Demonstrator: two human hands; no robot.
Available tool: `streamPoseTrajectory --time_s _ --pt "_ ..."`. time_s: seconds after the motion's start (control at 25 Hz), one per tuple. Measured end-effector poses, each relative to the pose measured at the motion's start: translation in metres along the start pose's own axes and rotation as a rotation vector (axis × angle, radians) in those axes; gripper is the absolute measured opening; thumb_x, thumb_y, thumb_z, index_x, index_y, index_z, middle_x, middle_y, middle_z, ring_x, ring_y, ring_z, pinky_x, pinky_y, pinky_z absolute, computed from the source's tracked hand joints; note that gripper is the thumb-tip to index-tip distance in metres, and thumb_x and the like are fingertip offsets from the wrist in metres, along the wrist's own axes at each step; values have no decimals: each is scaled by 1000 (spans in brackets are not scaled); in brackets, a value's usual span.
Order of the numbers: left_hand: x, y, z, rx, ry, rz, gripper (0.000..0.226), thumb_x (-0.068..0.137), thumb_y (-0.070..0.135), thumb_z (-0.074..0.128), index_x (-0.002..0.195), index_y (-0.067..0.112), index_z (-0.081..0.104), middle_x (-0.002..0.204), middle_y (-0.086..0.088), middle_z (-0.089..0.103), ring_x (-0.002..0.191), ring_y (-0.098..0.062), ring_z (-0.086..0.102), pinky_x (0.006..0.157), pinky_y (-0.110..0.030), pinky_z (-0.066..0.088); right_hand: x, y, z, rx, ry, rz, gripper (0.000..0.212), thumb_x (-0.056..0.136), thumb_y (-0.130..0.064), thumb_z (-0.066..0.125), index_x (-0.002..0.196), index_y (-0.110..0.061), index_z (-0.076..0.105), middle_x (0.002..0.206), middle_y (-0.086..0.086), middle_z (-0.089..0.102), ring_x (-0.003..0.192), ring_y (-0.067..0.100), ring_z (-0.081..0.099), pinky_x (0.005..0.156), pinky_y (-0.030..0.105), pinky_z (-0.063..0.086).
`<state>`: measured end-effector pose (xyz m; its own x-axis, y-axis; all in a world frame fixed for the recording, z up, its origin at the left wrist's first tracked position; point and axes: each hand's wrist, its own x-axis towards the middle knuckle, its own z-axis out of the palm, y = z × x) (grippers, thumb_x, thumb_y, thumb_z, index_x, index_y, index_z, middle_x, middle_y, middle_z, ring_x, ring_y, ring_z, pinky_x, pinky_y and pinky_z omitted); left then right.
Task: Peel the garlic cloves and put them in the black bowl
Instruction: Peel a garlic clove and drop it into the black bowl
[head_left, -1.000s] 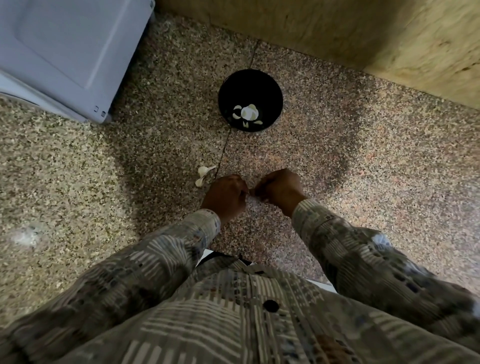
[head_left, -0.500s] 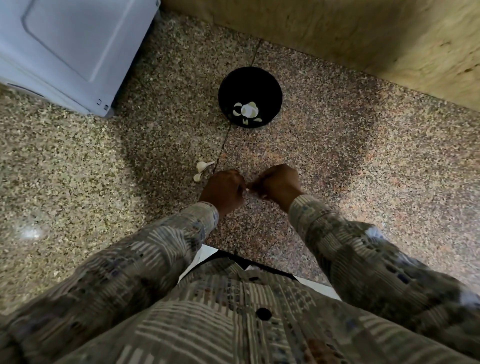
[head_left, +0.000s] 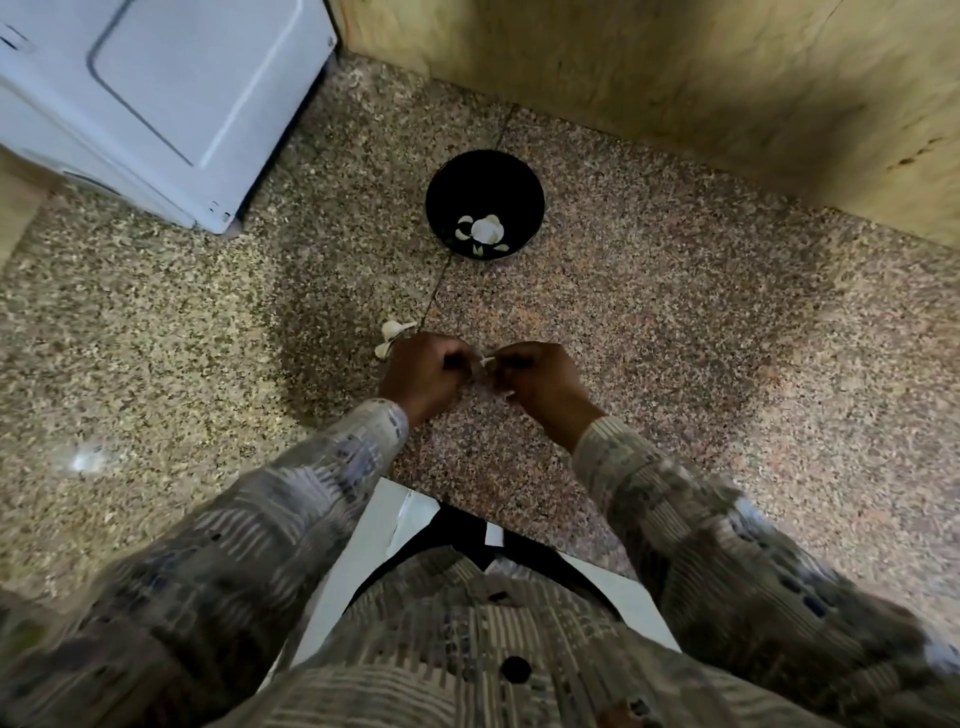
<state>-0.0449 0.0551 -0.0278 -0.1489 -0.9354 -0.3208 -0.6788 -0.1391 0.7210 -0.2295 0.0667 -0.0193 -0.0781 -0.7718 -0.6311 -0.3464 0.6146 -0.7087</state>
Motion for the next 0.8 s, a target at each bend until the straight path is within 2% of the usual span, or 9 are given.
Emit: streamPoseTrajectory --time_s 0.12,0.2,0.28,0.36,0.44,0.56,0.64,0.76,0.8 --pt "-30 32 5 -623 78 -257 7 93 10 70 95 12 77 89 -4 77 79 -19 74 65 -34 59 -33 -15 -19 388 -82 86 17 89 -4 76 106 -3 76 95 16 79 87 31 76 77 41 64" --pt "-48 54 5 -1027 49 -408 13 97 4 62 93 7 74 90 -10 76 79 -21 72 64 -32 59 -52 -22 -32 396 -148 -6 19 88 -2 76 107 1 75 97 19 78 85 27 75 75 37 62" --pt "-61 68 2 -1164 28 -451 16 98 2 58 90 5 72 86 -12 74 71 -19 70 61 -31 58 -70 -28 -41 267 -114 -170 16 85 -4 80 101 -2 78 90 16 78 78 24 73 74 38 63" --pt "-71 84 -3 -1065 68 -387 16 98 2 59 88 6 71 83 -13 73 69 -20 69 60 -31 59 -86 -32 -49 259 -86 -259 14 84 -6 81 98 -5 80 87 15 79 77 25 73 75 41 63" --pt "-84 100 -9 -897 137 -240 14 98 2 62 88 5 72 83 -12 74 72 -22 71 64 -32 60 -97 -36 -62 322 -151 -298 14 86 -4 79 100 -3 79 92 17 78 87 32 76 81 44 63" --pt "-108 123 -16 -713 187 -13 9 96 0 64 93 1 73 80 -10 74 74 -25 70 70 -37 62 -112 -44 -83 455 -329 -242 14 91 2 69 104 2 75 103 25 76 99 38 75 88 45 62" --pt "-118 134 -18 -677 222 22 9 95 1 66 93 2 74 80 -10 75 74 -27 71 74 -43 62 -125 -49 -92 512 -358 -245 13 91 5 68 101 2 74 101 24 76 94 33 76 84 41 62" --pt "-132 153 -17 -789 311 -87 11 93 0 68 88 4 77 76 -12 75 69 -26 71 74 -45 59 -132 -44 -100 123 -93 -726 14 85 -2 80 97 -7 82 89 6 80 80 12 76 75 28 61" --pt "-137 158 -15 -686 385 -71 11 92 4 70 85 8 79 72 -8 75 65 -23 71 71 -41 59 -131 -41 -102 -11 -6 -855 13 84 -5 82 96 -11 83 87 0 79 77 6 74 73 25 59"
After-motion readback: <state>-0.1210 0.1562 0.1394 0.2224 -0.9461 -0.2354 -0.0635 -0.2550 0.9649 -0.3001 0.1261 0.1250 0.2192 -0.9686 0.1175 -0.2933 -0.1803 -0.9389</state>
